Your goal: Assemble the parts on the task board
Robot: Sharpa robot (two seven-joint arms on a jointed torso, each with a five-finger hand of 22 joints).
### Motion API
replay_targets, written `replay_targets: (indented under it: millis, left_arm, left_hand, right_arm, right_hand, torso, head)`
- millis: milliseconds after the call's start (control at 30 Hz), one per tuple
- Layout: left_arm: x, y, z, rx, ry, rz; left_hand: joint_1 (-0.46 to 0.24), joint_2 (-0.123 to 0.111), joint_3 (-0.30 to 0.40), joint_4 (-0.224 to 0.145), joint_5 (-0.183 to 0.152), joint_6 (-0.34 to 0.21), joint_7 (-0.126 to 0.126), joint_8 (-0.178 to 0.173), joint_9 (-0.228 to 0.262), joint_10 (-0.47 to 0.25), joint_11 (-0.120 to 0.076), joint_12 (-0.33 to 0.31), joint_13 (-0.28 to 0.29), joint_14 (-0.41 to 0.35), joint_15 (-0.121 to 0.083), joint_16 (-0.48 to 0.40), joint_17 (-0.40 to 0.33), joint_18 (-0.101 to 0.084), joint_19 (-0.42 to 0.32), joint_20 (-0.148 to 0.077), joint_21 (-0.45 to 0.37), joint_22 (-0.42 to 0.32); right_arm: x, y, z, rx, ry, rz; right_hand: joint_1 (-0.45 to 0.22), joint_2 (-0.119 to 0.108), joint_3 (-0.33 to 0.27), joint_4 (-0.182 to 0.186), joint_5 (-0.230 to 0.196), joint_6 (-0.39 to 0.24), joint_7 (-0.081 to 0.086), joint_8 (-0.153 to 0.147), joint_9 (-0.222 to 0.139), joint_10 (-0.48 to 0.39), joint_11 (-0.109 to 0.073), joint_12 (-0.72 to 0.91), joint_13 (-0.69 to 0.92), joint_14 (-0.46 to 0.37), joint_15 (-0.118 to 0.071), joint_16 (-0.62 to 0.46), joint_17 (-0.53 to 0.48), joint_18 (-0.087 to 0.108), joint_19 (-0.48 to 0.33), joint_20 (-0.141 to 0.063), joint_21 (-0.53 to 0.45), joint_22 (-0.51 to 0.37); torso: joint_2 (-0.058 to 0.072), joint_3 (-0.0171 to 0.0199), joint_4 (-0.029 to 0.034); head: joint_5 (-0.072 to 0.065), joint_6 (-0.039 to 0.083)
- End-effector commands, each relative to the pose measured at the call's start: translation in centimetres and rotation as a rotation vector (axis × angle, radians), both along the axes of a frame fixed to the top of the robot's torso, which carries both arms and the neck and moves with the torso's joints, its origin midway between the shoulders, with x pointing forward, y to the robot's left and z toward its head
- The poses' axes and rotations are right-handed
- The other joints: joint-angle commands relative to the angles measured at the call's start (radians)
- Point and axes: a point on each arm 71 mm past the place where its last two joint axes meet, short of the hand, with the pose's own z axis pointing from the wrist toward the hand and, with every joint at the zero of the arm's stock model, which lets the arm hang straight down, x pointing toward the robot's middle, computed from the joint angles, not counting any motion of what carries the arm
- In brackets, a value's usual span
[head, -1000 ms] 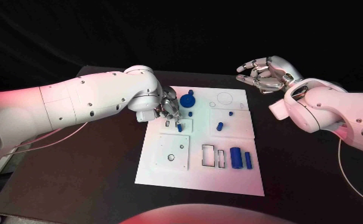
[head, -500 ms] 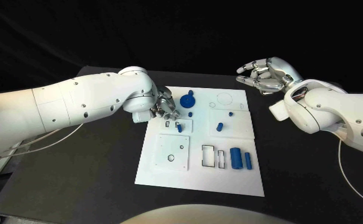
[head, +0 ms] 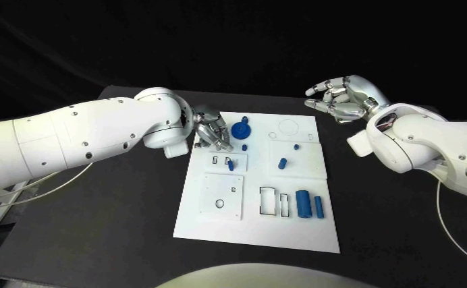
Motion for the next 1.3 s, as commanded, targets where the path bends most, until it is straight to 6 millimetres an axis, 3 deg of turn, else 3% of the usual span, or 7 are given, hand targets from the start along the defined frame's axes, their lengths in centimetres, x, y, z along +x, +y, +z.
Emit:
replay_targets:
  millis: [33,467,600,633,733,1033,1300]
  left_arm:
    - [-0.2,-0.8,0.9,-0.051,-0.152,-0.120]
    - [-1.2,-1.4,1.1,0.076,-0.353,-0.390]
    - [-1.4,-1.6,0.9,0.143,-0.365,-0.463]
    - [-1.4,-1.6,0.8,0.163,-0.361,-0.485]
    - [-1.6,-1.8,0.6,0.197,-0.351,-0.524]
    - [-2.2,-2.6,0.3,0.246,-0.335,-0.611]
    - [-2.4,-3.2,0.4,0.222,-0.354,-0.635]
  left_hand:
    - [0.039,-0.001,-0.009,-0.008,0.003,-0.009,0.001,-0.018,-0.032,-0.030,0.001,-0.027,-0.033,0.040,0.002,0.109,0.080,0.028,-0.066,0.004,-0.066,-0.093]
    - [0.139,-0.011,0.000,-0.049,0.005,0.024,-0.013,-0.069,-0.125,-0.079,0.002,-0.074,-0.120,-0.083,0.006,0.027,-0.034,0.050,-0.156,0.009,-0.185,-0.238]
    - [0.159,-0.010,0.010,-0.062,0.004,0.043,-0.023,-0.078,-0.142,-0.075,-0.001,-0.061,-0.124,-0.079,0.004,0.058,-0.014,0.050,-0.151,0.008,-0.184,-0.230]
    - [0.159,-0.011,0.011,-0.066,0.003,0.055,-0.026,-0.085,-0.153,-0.063,-0.008,-0.038,-0.119,-0.024,-0.002,0.153,0.065,0.043,-0.120,0.006,-0.158,-0.190]
    - [0.156,-0.016,0.007,-0.075,0.001,0.072,-0.030,-0.099,-0.173,-0.054,-0.018,0.019,-0.097,0.002,-0.009,0.232,0.120,0.038,-0.099,-0.001,-0.139,-0.162]
    - [0.140,-0.013,-0.010,-0.095,0.000,0.108,-0.039,-0.127,-0.216,-0.093,-0.035,0.248,0.011,0.027,-0.022,0.362,0.204,0.024,-0.055,-0.010,-0.088,-0.078]
    - [0.128,-0.013,-0.011,-0.094,-0.003,0.134,-0.043,-0.129,-0.226,-0.092,-0.045,0.343,0.051,0.065,-0.029,0.423,0.263,0.010,0.000,-0.015,-0.037,0.003]
  right_arm:
    - [-0.1,0.1,-0.1,-0.007,0.007,0.017]
    - [-0.2,0.0,-0.3,-0.017,0.002,0.021]
    - [-0.2,0.0,-0.4,-0.018,0.002,0.021]
    - [-0.2,0.0,-0.4,-0.019,0.003,0.021]
    - [-0.3,0.0,-0.4,-0.019,0.004,0.021]
    - [-0.3,-0.1,-0.7,-0.020,0.008,0.021]
    - [-0.3,-0.2,-0.7,-0.021,0.009,0.020]
  right_hand:
    - [-0.008,0.000,0.002,0.005,0.006,-0.009,-0.001,0.005,0.001,-0.007,0.000,-0.006,-0.001,0.036,-0.005,-0.002,0.006,0.008,-0.006,0.001,-0.003,0.109]
    - [-0.007,0.000,0.002,0.005,0.006,-0.009,-0.001,0.005,0.001,-0.005,0.000,-0.004,0.001,0.037,-0.005,-0.002,0.008,0.008,-0.004,0.001,-0.001,0.110]
    - [-0.007,0.000,0.002,0.005,0.006,-0.009,-0.001,0.005,0.001,-0.005,0.000,-0.004,0.001,0.037,-0.005,-0.002,0.008,0.008,-0.004,0.001,-0.001,0.110]
    - [-0.006,0.000,0.002,0.005,0.007,-0.010,-0.001,0.006,0.001,-0.004,-0.001,-0.004,0.001,0.037,-0.005,-0.002,0.008,0.007,-0.003,0.001,0.001,0.111]
    - [-0.006,0.000,0.002,0.005,0.007,-0.010,-0.001,0.006,0.001,-0.004,-0.001,-0.004,0.001,0.037,-0.005,-0.002,0.008,0.007,-0.003,0.001,0.001,0.111]
    - [-0.006,0.001,0.002,0.005,0.008,-0.010,-0.001,0.006,0.001,-0.003,-0.001,-0.003,0.002,0.037,-0.005,-0.001,0.009,0.007,-0.002,0.001,0.002,0.113]
    - [-0.006,0.001,0.002,0.005,0.008,-0.010,-0.001,0.006,0.001,-0.003,-0.001,-0.003,0.002,0.037,-0.005,-0.001,0.009,0.007,-0.002,0.001,0.002,0.113]
  torso:
    - [0.001,-0.0004,-0.0009]
    - [0.002,-0.0011,-0.0003]
    - [0.002,-0.0006,-0.0012]
    - [0.002,-0.0009,-0.0016]
    - [0.002,-0.0009,-0.0020]
    - [0.002,-0.0009,-0.0002]
    - [0.002,-0.0010,-0.0007]
  head:
    - [0.001,0.001]
    - [0.001,0.002]
    - [0.000,0.002]
    - [0.000,0.001]
    - [-0.002,0.000]
    - [-0.005,-0.004]
    - [-0.004,-0.006]
